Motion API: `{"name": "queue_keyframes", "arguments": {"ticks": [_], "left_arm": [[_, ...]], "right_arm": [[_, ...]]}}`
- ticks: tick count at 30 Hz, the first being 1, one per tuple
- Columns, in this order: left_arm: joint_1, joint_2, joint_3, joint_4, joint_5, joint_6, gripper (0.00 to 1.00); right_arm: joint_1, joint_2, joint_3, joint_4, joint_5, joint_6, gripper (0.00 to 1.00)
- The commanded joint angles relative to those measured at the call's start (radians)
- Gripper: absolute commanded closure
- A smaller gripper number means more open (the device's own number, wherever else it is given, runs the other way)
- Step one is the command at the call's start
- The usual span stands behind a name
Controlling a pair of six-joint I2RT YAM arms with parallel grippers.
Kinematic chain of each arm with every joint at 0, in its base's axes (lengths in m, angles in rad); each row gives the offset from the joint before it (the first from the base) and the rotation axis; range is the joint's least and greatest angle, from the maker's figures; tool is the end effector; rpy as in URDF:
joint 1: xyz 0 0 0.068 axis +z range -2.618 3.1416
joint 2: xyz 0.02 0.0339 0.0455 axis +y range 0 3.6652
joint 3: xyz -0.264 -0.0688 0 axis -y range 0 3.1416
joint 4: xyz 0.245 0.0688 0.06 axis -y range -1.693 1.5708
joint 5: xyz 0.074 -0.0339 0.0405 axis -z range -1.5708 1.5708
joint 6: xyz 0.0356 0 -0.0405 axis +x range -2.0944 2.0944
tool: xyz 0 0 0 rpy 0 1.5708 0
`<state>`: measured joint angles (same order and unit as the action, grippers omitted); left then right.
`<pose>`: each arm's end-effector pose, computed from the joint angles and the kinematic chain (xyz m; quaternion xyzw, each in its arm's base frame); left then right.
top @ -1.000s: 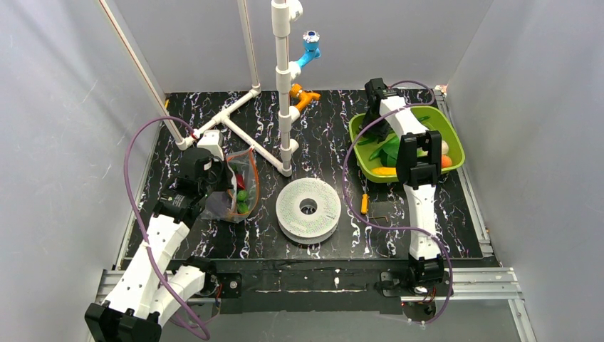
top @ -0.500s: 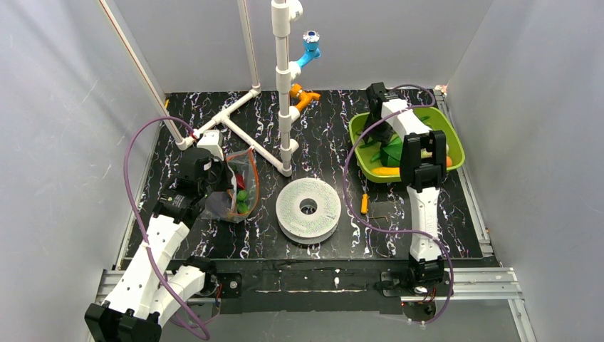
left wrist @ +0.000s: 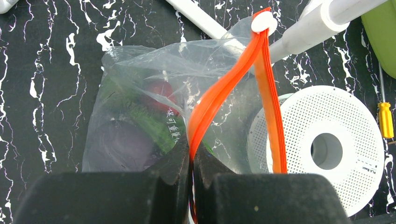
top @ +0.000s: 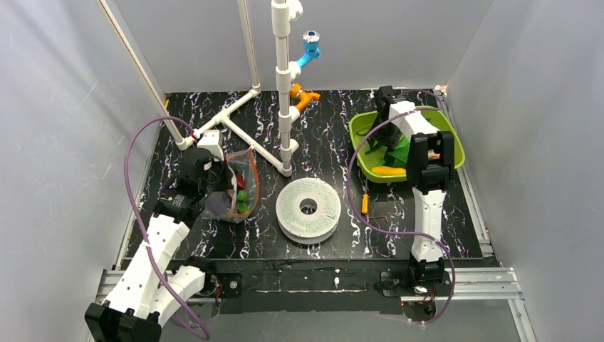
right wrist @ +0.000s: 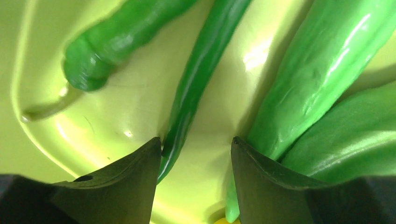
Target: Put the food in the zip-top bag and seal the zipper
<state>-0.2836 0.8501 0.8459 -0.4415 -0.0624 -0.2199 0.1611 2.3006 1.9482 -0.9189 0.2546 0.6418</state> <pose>0.1829 -0.0510 0.3236 0.0103 0.8456 -0.1072 0.5229 0.4739 0.0679 0.1784 0.2519 0.9481 -0.0577 0.1853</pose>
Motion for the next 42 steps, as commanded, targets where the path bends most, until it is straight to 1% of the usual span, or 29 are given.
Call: {"name": "queue_keyframes", "arguments": {"ticks": [1,6,7,8,9,12,13,14,16,18,21,24,25,26,27,28,30,32,39,42], "left_arm": [[-0.003,0.004,0.014,0.005,0.003,0.002,1.00],[-0.004,0.015,0.016,0.003,0.005,0.003,1.00],[-0.003,0.014,0.017,0.003,0.005,0.002,1.00],[-0.004,0.014,0.018,0.003,0.005,0.002,1.00],[-0.004,0.013,0.017,0.003,0.005,0.002,1.00],[-0.003,0.005,0.013,0.003,-0.002,0.002,1.00],[-0.003,0.005,0.013,0.004,-0.003,0.002,1.00],[-0.003,0.005,0.014,0.004,-0.003,0.002,1.00],[-0.003,0.010,0.017,0.004,0.005,0.002,1.00],[-0.004,0.012,0.018,0.004,0.012,0.000,1.00],[-0.003,0.014,0.017,0.003,0.012,0.001,1.00],[-0.003,0.012,0.018,0.002,0.011,0.001,1.00],[-0.004,0.011,0.017,0.001,0.008,0.000,1.00],[-0.003,0.009,0.018,0.000,0.006,0.000,1.00],[-0.003,0.008,0.017,-0.001,0.003,0.000,1.00],[-0.004,0.006,0.016,-0.001,0.003,0.001,1.00],[-0.003,0.007,0.017,0.001,0.003,0.000,1.00],[-0.003,0.013,0.017,0.000,0.007,0.000,1.00],[-0.003,0.014,0.020,-0.002,0.008,0.001,1.00],[-0.003,0.010,0.019,-0.001,0.006,0.000,1.00]], "right_arm": [[-0.016,-0.107,-0.098,-0.059,0.018,-0.021,0.37],[-0.030,-0.212,-0.144,-0.059,0.018,-0.021,0.37],[-0.033,-0.223,-0.143,0.062,0.018,-0.021,0.37],[-0.035,-0.229,-0.137,0.404,0.018,-0.021,0.37],[-0.037,-0.233,-0.128,0.313,0.018,-0.021,0.37],[-0.040,-0.244,-0.118,0.267,0.018,-0.021,0.37],[-0.044,-0.243,-0.113,0.258,-0.043,-0.021,0.37],[-0.048,-0.241,-0.109,0.251,-0.217,-0.021,0.37],[-0.058,-0.229,-0.096,0.212,-0.248,-0.021,0.37],[-0.068,-0.224,-0.101,0.185,-0.245,-0.021,0.37],[-0.071,-0.226,-0.142,0.199,-0.208,-0.021,0.37],[-0.071,-0.207,-0.148,0.190,-0.192,-0.021,0.37],[-0.071,-0.199,-0.147,0.173,-0.180,0.022,0.37],[-0.071,-0.190,-0.148,0.162,-0.166,0.240,0.37],[-0.071,-0.181,-0.151,0.162,-0.163,0.400,0.37],[-0.071,-0.172,-0.154,0.170,-0.164,0.419,0.37],[-0.071,-0.154,-0.157,0.170,-0.147,0.431,0.37],[-0.073,-0.139,-0.150,0.129,-0.109,0.448,0.37],[-0.074,-0.151,-0.182,0.096,0.010,0.448,0.37],[-0.074,-0.140,-0.200,0.148,0.002,0.448,0.37]]}}
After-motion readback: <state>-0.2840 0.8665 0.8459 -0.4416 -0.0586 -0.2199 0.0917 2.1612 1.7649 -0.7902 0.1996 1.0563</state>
